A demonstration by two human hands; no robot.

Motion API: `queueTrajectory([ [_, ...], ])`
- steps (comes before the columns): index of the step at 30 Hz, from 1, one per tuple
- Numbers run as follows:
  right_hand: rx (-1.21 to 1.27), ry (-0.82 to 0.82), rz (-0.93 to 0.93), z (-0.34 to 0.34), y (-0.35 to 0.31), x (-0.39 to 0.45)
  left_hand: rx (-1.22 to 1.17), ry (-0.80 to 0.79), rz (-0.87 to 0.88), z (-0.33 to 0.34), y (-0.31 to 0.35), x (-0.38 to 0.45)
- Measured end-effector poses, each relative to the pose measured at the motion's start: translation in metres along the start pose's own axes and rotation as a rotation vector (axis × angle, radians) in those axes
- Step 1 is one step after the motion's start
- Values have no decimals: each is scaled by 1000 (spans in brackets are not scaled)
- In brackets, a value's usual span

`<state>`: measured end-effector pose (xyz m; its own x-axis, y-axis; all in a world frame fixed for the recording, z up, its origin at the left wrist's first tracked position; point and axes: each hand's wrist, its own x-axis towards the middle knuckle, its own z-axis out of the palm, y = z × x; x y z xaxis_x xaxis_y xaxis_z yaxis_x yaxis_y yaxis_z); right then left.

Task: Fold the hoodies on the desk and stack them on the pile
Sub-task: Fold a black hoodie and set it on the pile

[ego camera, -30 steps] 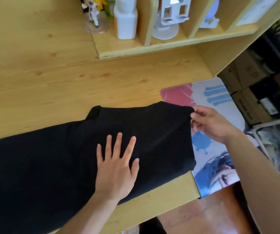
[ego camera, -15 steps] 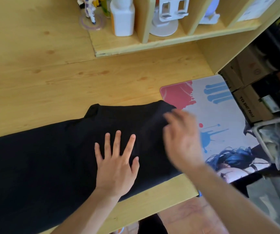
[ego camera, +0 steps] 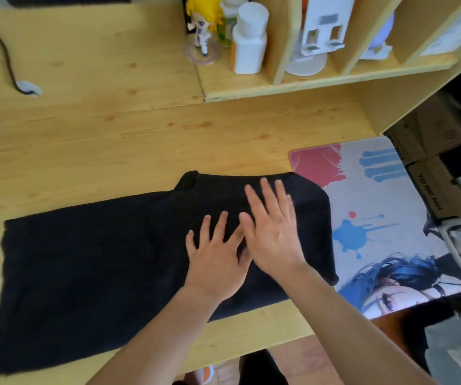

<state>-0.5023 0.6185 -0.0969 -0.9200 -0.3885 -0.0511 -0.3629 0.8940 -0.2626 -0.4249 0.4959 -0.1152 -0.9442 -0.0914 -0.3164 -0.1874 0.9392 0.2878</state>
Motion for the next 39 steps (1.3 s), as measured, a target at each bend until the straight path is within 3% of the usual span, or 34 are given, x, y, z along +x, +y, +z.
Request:
queueTrajectory([
  [2,32,-136,-81,14,-25,18,24,90,-26,-6,-29,2],
  [5,-110,-233,-24,33,-20,39,161,102,-120,-3,-97,-1],
  [11,-254,-267,25,36,-24,41,162,176,-274,-17,-151,-52],
  [13,-324,-200,77,32,-43,36,119,176,-397,-13,-170,-91],
  [15,-258,-96,23,32,-81,28,58,148,-552,-6,-194,-116],
  [17,-185,-148,-100,47,-115,22,7,151,-623,-1,-212,-120],
  [20,-252,-271,-128,72,-131,24,-11,170,-603,1,-224,-121],
  [26,-281,-299,-129,77,-136,31,-87,293,-475,-6,-256,-143],
  [28,-242,-284,-129,66,-139,26,-36,287,-582,-6,-264,-155],
  [32,-187,-115,-183,55,-160,-32,-43,110,-728,-8,-277,-167],
  [35,-181,-229,-149,74,-166,-74,-44,78,-823,-24,-261,-164],
  [39,-247,-282,-103,90,-162,-78,-398,160,-990,-41,-251,-176],
])
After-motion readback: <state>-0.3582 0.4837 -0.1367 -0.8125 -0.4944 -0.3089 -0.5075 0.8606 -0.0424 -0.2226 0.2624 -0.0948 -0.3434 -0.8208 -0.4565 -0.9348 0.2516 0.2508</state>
